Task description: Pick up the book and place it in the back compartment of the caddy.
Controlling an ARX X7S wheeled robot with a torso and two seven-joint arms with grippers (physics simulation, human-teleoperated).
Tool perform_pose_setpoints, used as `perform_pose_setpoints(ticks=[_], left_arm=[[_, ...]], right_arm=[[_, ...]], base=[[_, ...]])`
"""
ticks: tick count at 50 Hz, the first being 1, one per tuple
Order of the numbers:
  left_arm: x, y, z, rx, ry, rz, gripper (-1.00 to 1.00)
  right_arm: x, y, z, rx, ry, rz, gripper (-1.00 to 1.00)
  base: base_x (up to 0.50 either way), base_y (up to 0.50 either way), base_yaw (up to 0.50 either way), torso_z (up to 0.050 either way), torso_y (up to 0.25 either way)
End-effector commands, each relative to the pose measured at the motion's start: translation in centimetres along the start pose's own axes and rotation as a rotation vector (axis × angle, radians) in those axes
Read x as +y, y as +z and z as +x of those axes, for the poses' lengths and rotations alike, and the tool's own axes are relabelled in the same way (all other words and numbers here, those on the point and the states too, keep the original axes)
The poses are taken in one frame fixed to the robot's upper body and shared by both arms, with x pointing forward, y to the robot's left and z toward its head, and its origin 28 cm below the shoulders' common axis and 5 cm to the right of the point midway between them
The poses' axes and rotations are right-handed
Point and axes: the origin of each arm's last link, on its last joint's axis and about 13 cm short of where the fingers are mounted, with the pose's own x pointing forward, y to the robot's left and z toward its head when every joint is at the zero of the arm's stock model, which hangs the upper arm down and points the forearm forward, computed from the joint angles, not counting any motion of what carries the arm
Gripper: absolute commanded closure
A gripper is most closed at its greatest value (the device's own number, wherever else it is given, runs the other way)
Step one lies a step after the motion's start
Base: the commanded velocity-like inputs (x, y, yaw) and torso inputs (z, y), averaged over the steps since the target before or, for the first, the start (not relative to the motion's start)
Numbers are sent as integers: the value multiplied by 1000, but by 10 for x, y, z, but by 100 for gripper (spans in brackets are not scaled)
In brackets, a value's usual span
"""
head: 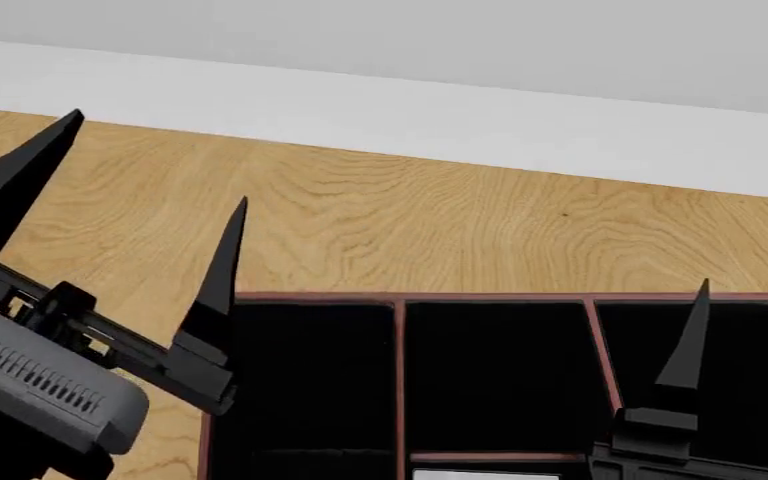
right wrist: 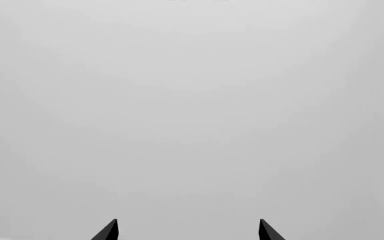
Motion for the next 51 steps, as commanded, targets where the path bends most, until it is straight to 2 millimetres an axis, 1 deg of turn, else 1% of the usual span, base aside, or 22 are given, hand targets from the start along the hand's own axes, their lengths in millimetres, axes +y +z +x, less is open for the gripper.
perform_pose_setpoints(ticks=[1,4,9,15,21,34,51], left_arm=[[1,5,-9,-14,30,2,-100],[1,8,-12,-22,40,-2,-100],[1,6,-16,-23,46,-7,-100],[4,9,-20,-36,67,-7,-100],[5,11,-25,-39,88,-11,-100],[9,16,-35,-51,134,-13,-100],[14,23,-48,-65,190,-10,-100]], right_arm=[[2,2,1,-5,13,-4,-100],[3,2,1,-8,18,-5,-100],[6,5,1,-16,25,-8,-100],[9,6,2,-17,39,-12,-100],[7,19,2,-41,42,-31,-100],[4,33,-7,-53,28,-69,-100],[-1,43,-16,-42,7,-106,-100]], base=[[0,0,0,0,0],[0,0,0,0,0],[0,0,0,0,0],[0,0,0,0,0],[0,0,0,0,0],[0,0,0,0,0],[0,0,0,0,0]])
